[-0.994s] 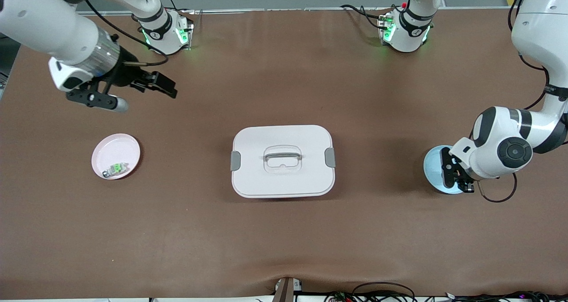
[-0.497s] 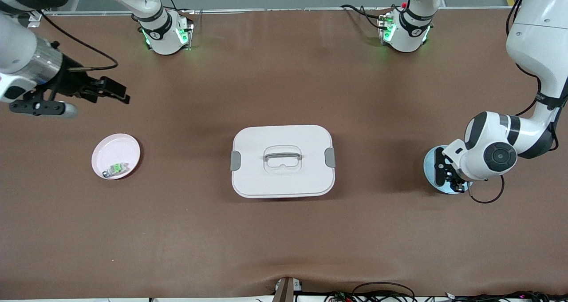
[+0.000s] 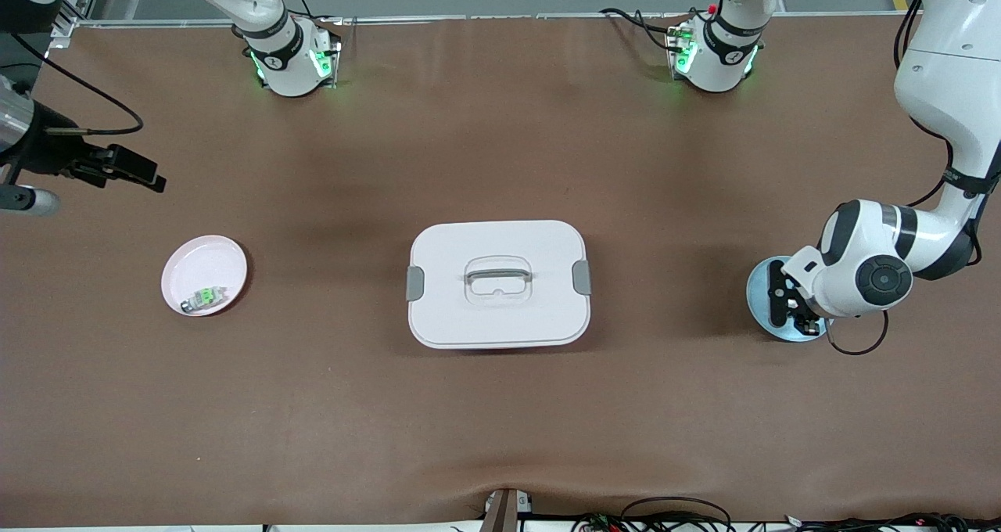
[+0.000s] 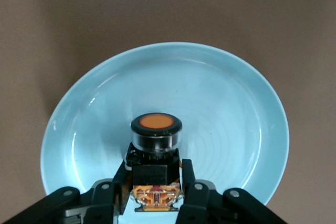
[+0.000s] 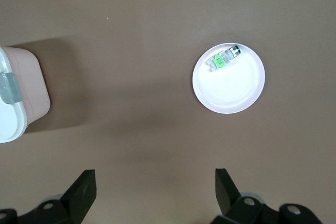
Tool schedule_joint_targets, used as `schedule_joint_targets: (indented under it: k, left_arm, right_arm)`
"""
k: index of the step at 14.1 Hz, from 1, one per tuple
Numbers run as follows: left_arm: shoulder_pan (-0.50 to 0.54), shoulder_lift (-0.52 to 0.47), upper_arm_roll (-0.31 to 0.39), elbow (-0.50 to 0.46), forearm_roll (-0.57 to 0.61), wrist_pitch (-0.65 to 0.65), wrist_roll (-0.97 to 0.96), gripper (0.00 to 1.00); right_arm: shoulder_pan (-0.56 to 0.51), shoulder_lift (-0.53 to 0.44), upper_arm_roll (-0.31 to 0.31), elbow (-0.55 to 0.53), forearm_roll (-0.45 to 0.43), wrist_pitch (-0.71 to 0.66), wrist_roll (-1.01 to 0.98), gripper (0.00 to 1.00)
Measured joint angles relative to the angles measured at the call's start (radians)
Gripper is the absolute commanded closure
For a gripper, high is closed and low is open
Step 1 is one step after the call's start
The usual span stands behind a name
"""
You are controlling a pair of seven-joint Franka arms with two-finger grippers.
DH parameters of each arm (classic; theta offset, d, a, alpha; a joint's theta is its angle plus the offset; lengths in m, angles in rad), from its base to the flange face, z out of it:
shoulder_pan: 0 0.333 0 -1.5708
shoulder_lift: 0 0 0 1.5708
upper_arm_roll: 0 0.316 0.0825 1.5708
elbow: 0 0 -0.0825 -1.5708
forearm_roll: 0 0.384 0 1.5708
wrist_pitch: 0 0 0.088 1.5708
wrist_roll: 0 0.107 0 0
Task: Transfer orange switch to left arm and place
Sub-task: 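Lower the switch onto the blue plate and open the left gripper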
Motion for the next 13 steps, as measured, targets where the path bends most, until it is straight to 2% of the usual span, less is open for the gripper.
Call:
schedule_joint_targets:
  k: [6,10,13]
  left_arm:
    - [0.001,-0.021,-0.017,0.008,0.000,-0.034,-0.191,0.00]
    - [-0.001,-0.107,-0.102,0.042,0.000,-0.158,-0.455,0.00]
    - [-0.010,-0.140,-0.139,0.123,-0.012,-0.261,-0.591,0.00]
  right_arm:
    - [-0.037,-0.001,0.000,0.074,-0.007,-0.005,-0.003,0.00]
    - [-0.040,-0.001,0.003,0.076,-0.007,-0.005,-0.003,0.00]
    - [-0.040,-0.001,0.003,0.076,-0.008,-0.005,-0.003,0.00]
